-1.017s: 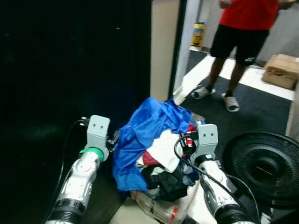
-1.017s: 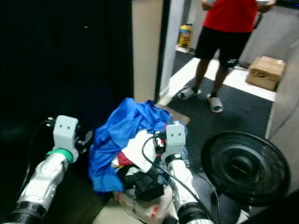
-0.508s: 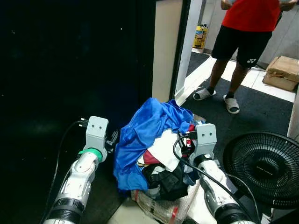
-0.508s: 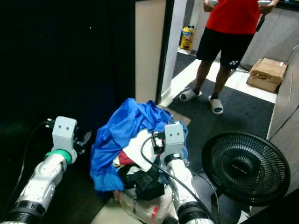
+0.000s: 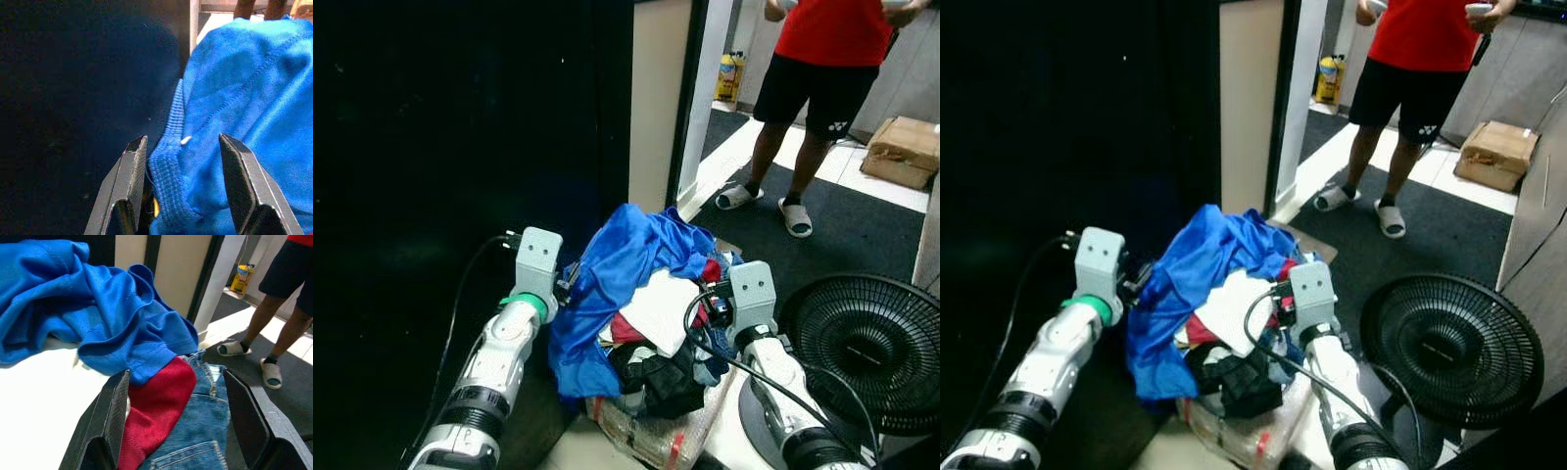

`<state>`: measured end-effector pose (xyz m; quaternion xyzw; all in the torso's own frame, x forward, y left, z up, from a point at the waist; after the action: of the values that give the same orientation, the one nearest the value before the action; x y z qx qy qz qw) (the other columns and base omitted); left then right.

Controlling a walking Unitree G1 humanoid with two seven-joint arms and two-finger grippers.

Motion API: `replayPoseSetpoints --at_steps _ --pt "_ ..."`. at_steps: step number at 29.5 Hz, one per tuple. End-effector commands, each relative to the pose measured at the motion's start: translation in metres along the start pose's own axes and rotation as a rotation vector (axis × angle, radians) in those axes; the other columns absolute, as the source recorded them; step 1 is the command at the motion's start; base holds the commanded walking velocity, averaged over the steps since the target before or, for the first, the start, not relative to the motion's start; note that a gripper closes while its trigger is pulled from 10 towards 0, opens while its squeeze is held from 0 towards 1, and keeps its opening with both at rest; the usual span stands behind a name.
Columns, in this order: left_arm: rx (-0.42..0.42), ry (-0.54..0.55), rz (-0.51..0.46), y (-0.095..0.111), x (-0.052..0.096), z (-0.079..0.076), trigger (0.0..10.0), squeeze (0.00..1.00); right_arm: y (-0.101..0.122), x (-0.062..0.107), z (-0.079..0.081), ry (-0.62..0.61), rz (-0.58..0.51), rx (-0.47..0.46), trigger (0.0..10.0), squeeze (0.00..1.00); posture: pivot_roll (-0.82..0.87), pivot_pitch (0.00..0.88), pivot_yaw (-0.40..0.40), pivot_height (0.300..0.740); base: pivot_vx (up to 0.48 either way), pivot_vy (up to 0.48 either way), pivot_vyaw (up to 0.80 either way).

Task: Clothes washing

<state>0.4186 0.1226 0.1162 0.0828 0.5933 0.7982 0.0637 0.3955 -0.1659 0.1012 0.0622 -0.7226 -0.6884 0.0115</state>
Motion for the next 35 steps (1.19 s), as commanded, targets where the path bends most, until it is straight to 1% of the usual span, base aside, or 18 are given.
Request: replayPoseSetpoints --at_steps 1,3,4,5,6,7,8,9,10,11,12,17,20,24,33,35 --pt "-0.018 -0.029 0.007 -0.002 -0.002 -0.008 10.0 0.0 -0.003 0.003 -0.005 -0.002 0.009 0.026 10.0 0.0 -0.03 0.025 0.041 0.74 0.0 0.0 0.0" --pt "-0.023 -0.054 0.001 0.001 -0.004 -0.016 10.0 0.0 -0.002 0.003 -0.014 -0.018 0.009 0.041 10.0 0.0 -0.03 0.026 0.04 0.74 0.0 0.0 0.0" --pt "-0.023 -0.054 0.001 0.001 -0.004 -0.016 10.0 0.0 -0.002 0.003 -0.014 -0.018 0.009 0.041 10.0 0.0 -0.03 0.026 0.04 0.74 0.0 0.0 0.0" --pt "-0.022 -0.062 -0.008 0.005 -0.006 -0.02 10.0 0.0 0.001 0.003 -0.022 -0.033 0.006 0.048 10.0 0.0 -0.05 0.037 0.042 0.74 0.0 0.0 0.0" --pt "-0.022 -0.062 -0.008 0.005 -0.006 -0.02 10.0 0.0 0.001 0.003 -0.022 -0.033 0.006 0.048 10.0 0.0 -0.05 0.037 0.042 0.74 0.0 0.0 0.0" --pt "-0.02 -0.057 -0.018 0.009 -0.009 -0.022 10.0 0.0 0.004 0.001 -0.027 -0.038 0.0 0.055 10.0 0.0 -0.06 0.044 0.046 0.74 0.0 0.0 0.0" --pt "-0.02 -0.057 -0.018 0.009 -0.009 -0.022 10.0 0.0 0.004 0.001 -0.027 -0.038 0.0 0.055 10.0 0.0 -0.06 0.044 0.046 0.74 0.0 0.0 0.0" --pt "-0.019 -0.049 -0.028 0.014 -0.012 -0.023 10.0 0.0 0.009 -0.001 -0.029 -0.034 -0.01 0.06 10.0 0.0 -0.07 0.051 0.048 0.74 0.0 0.0 0.0" --pt "-0.017 -0.043 -0.034 0.019 -0.015 -0.023 10.0 0.0 0.013 -0.004 -0.028 -0.022 -0.02 0.063 10.0 0.0 -0.08 0.068 0.049 0.74 0.0 0.0 0.0" --pt "-0.017 -0.043 -0.034 0.019 -0.015 -0.023 10.0 0.0 0.013 -0.004 -0.028 -0.022 -0.02 0.063 10.0 0.0 -0.08 0.068 0.049 0.74 0.0 0.0 0.0" --pt "-0.023 -0.038 -0.041 0.024 -0.019 -0.023 10.0 0.0 0.018 -0.008 -0.023 -0.002 -0.031 0.062 10.0 0.0 -0.09 0.085 0.05 0.74 0.0 0.0 0.0" --pt "-0.02 -0.032 -0.049 0.031 -0.024 -0.02 10.0 0.0 0.022 -0.013 -0.019 0.013 -0.034 0.053 10.0 0.0 -0.09 0.108 0.052 0.74 0.0 0.0 0.0" --pt "-0.022 -0.042 -0.057 0.037 -0.027 -0.021 10.0 0.0 0.026 -0.017 -0.025 0.0 -0.03 0.053 10.0 0.0 -0.09 0.125 0.054 0.74 0.0 0.0 0.0" --pt "-0.024 -0.04 -0.06 0.043 -0.032 -0.025 10.0 0.0 0.032 -0.018 -0.033 -0.019 -0.044 0.048 10.0 0.0 -0.11 0.151 0.06 0.74 0.0 0.0 0.0" --pt "-0.031 -0.051 -0.064 0.053 -0.038 -0.028 10.0 0.0 0.036 -0.02 -0.036 -0.022 -0.05 0.055 10.0 0.0 -0.11 0.183 0.074 0.74 0.0 0.0 0.0" --pt "-0.028 -0.048 -0.065 0.056 -0.04 -0.028 10.0 0.0 0.037 -0.021 -0.047 -0.097 -0.05 0.08 10.0 0.0 -0.11 0.192 0.078 0.74 0.0 0.0 0.0"
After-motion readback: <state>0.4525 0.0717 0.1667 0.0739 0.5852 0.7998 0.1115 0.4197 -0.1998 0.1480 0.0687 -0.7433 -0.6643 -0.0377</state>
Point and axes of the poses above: a point about 5 cm out from each wrist's last joint towards the gripper, its own x axis pointing back from the gripper into the wrist, its own y axis along the axis of the wrist's last joint, z = x × y, the point moved 6 cm from there along -x, pointing out of the wrist towards the gripper, and after that the axes turned 11 degrees about -x, right-handed, at the moved point
